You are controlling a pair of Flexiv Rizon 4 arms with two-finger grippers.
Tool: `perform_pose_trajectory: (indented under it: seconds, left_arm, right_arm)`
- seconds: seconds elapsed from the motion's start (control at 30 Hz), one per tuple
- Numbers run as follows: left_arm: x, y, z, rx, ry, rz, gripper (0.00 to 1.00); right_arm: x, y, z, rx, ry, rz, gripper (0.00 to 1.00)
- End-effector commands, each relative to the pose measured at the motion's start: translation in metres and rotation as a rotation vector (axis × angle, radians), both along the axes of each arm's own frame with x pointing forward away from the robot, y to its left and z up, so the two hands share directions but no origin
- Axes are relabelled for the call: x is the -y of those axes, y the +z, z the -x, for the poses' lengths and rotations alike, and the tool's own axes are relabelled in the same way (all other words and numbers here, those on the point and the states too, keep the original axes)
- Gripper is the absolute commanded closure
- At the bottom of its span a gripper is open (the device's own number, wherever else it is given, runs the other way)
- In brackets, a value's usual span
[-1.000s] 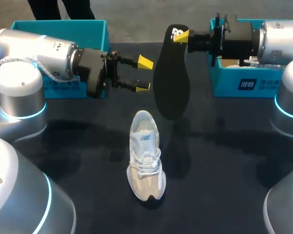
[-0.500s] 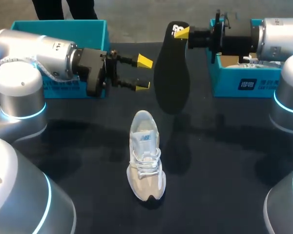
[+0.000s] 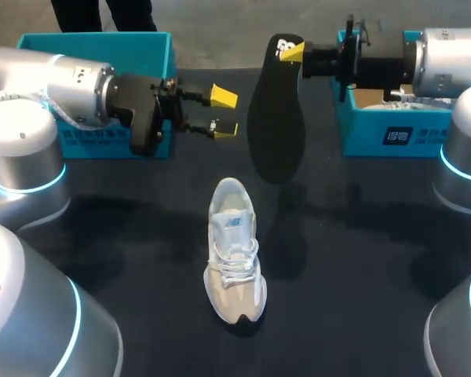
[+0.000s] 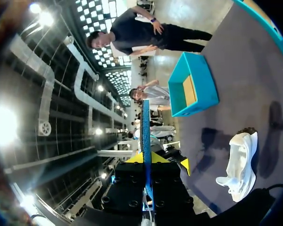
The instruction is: Take the shoe out of the shoebox, open the shoe tongue, remove and reinsert the insole, then place the shoe into the shoebox
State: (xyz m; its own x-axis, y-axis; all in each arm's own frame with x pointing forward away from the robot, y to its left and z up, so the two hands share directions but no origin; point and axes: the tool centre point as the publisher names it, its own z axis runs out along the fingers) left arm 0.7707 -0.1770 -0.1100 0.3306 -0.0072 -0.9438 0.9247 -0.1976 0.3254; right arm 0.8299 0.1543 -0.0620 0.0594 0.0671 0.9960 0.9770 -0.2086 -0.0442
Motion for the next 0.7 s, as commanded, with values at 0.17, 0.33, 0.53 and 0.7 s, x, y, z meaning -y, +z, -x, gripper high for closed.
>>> perform_pose_trajectory:
  seconds: [0.17, 0.33, 0.53, 0.7]
  left_arm:
    - [0.014, 0.000, 0.005, 0.018, -0.017, 0.046, 0.00]
    - [0.021, 0.006, 0.012, 0.020, -0.031, 0.066, 0.05]
    - [0.025, 0.011, 0.017, 0.011, -0.019, 0.086, 0.31]
    - [0.029, 0.011, 0.017, -0.003, 0.022, 0.094, 0.35]
  right_arm:
    - [-0.002, -0.001, -0.001, 0.000, -0.001, 0.001, 1.00]
    - [-0.002, -0.001, -0.001, 0.000, -0.001, 0.001, 1.00]
    - [-0.002, -0.001, -0.001, 0.000, -0.001, 0.001, 1.00]
    - [-0.002, -0.001, -0.001, 0.000, -0.001, 0.001, 1.00]
